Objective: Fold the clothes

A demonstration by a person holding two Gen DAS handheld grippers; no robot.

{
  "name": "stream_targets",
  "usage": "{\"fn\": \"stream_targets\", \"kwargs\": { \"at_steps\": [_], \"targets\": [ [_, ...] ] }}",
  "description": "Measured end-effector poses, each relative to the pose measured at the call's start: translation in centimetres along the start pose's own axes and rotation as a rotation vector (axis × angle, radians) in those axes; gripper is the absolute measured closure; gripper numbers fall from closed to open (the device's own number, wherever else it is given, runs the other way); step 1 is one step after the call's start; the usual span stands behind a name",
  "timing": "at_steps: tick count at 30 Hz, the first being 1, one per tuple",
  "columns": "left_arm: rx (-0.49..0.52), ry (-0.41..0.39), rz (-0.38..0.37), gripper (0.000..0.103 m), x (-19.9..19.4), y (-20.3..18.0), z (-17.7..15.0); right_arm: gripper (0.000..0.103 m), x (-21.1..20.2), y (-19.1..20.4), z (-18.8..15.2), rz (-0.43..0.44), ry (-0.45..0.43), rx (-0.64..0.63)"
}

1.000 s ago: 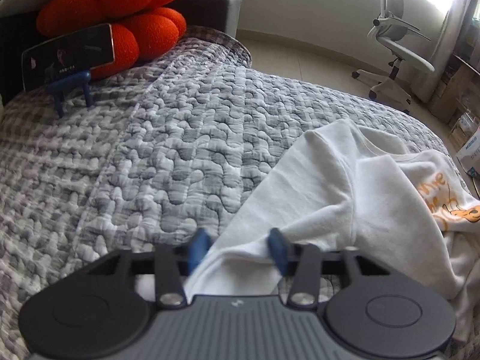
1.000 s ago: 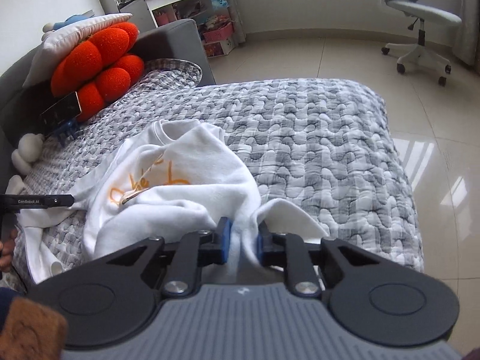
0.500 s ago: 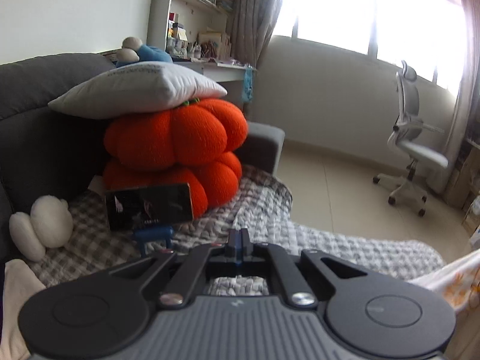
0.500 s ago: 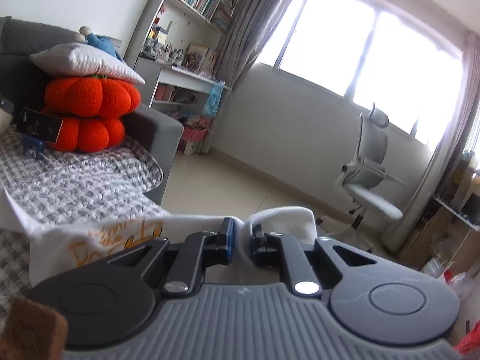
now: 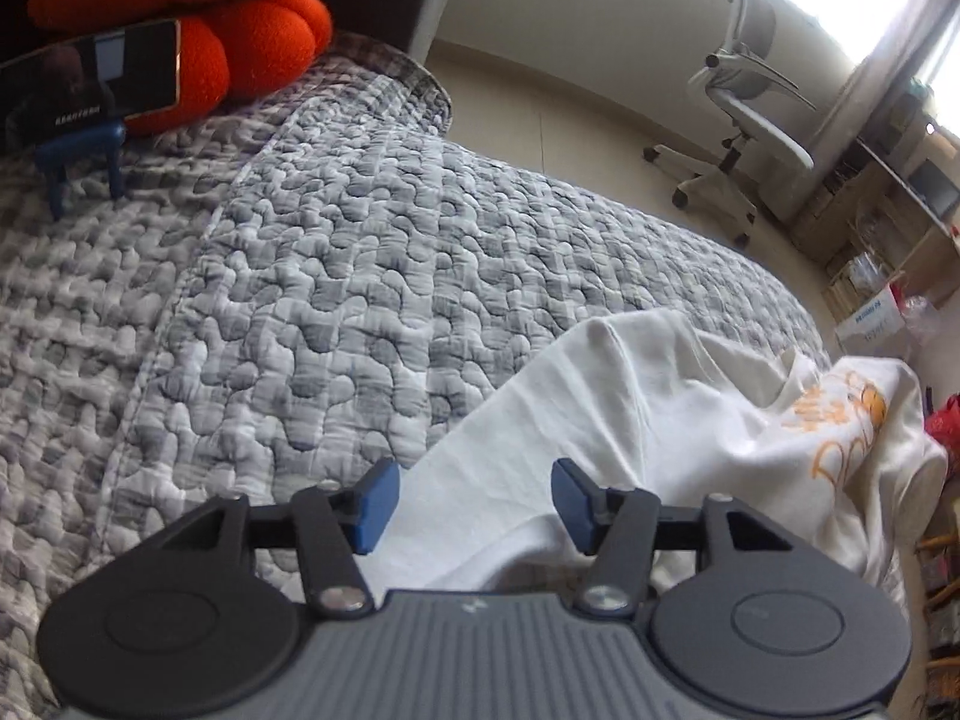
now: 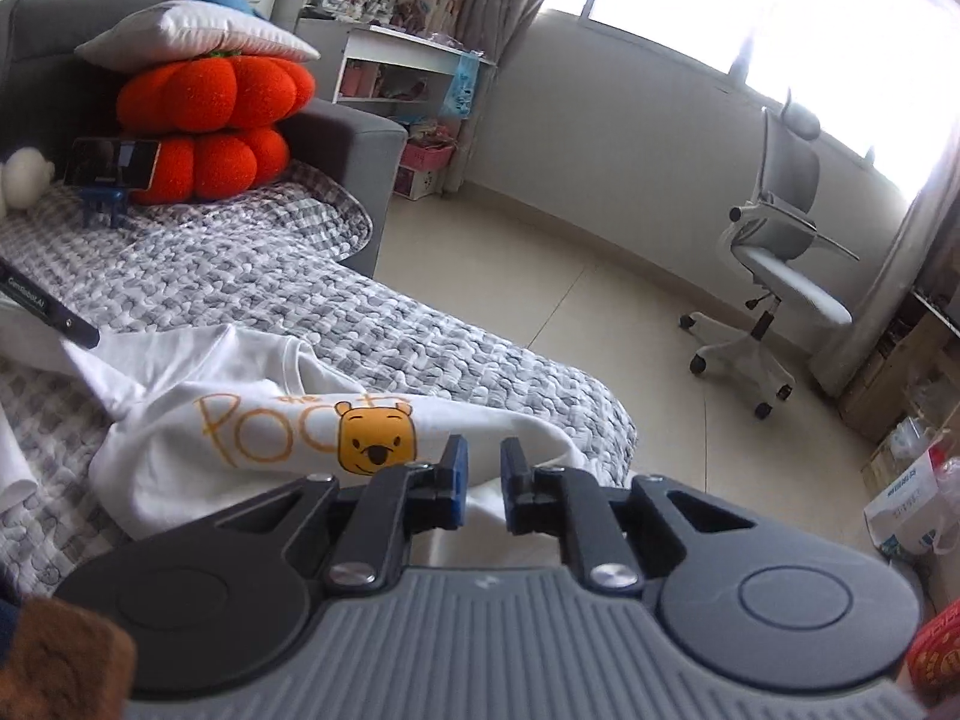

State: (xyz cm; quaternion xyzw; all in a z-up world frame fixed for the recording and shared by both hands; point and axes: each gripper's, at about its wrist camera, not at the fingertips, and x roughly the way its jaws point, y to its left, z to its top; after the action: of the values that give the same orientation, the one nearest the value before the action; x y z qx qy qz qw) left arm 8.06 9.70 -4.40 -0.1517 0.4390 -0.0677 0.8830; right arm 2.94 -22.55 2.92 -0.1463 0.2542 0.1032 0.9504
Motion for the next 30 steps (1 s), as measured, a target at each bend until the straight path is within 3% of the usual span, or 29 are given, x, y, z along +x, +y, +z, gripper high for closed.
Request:
{"fn": "stream_targets", "kwargs": {
  "at_steps": [1, 2, 3, 6, 9, 12, 15, 18, 20, 23, 24, 25, 27, 30],
  "targets": [
    [-0.013, -0.014, -0.014, 0.035, -0.3, 0.0, 0.6, 0.077, 0.2, -0.8, 0.2, 0.016, -0.006, 0.048],
    [-0.026, -0.028, -0.029, 0.032, -0.7, -0.1, 1.2, 0.06, 0.5, -1.7, 0.3, 0.034, -0.01, 0.101],
    [-0.039, -0.042, -0.043, 0.026, -1.0, -0.1, 1.7, 0.051, 1.1, -2.6, 0.5, 0.04, -0.007, 0.143],
    [-0.028, -0.072, -0.048, 0.022, -1.3, -1.1, 3.5, 0.051, 3.2, -5.2, 1.0, 0.065, 0.013, 0.233],
    [0.051, -0.003, -0.058, 0.016, 1.5, -3.1, 3.6, 0.051, 6.8, -7.3, 1.5, 0.173, 0.062, 0.308],
    [0.117, 0.104, -0.054, 0.016, 6.1, -4.7, 3.0, 0.051, 10.5, -6.4, 1.9, 0.215, 0.122, 0.233],
    [0.205, 0.064, 0.035, 0.012, 8.1, -6.6, 2.7, 0.05, 13.3, -4.8, 1.8, 0.247, 0.184, 0.152],
    [0.279, 0.055, 0.059, 0.009, 8.8, -8.5, 2.3, 0.042, 15.1, -3.3, 0.7, 0.313, 0.27, 0.097],
    [0.334, 0.038, 0.068, 0.016, 8.7, -9.3, 1.7, 0.042, 15.0, -2.1, -0.6, 0.351, 0.318, 0.027],
    [0.406, 0.003, 0.089, 0.035, 8.4, -9.9, 1.0, 0.052, 13.0, -1.1, -2.5, 0.335, 0.344, -0.034],
    [0.426, -0.007, 0.094, 0.048, 8.3, -10.0, 0.8, 0.059, 12.1, -0.7, -3.0, 0.337, 0.352, -0.052],
    [0.431, -0.011, 0.094, 0.067, 8.0, -10.1, 0.7, 0.061, 11.1, -0.4, -3.6, 0.346, 0.36, -0.074],
    [0.436, -0.018, 0.081, 0.083, 7.4, -10.2, 0.4, 0.065, 9.9, -0.3, -3.9, 0.349, 0.356, -0.102],
    [0.433, -0.033, 0.076, 0.09, 7.0, -10.3, 0.3, 0.065, 8.5, -0.7, -3.6, 0.351, 0.337, -0.116]
  ]
}}
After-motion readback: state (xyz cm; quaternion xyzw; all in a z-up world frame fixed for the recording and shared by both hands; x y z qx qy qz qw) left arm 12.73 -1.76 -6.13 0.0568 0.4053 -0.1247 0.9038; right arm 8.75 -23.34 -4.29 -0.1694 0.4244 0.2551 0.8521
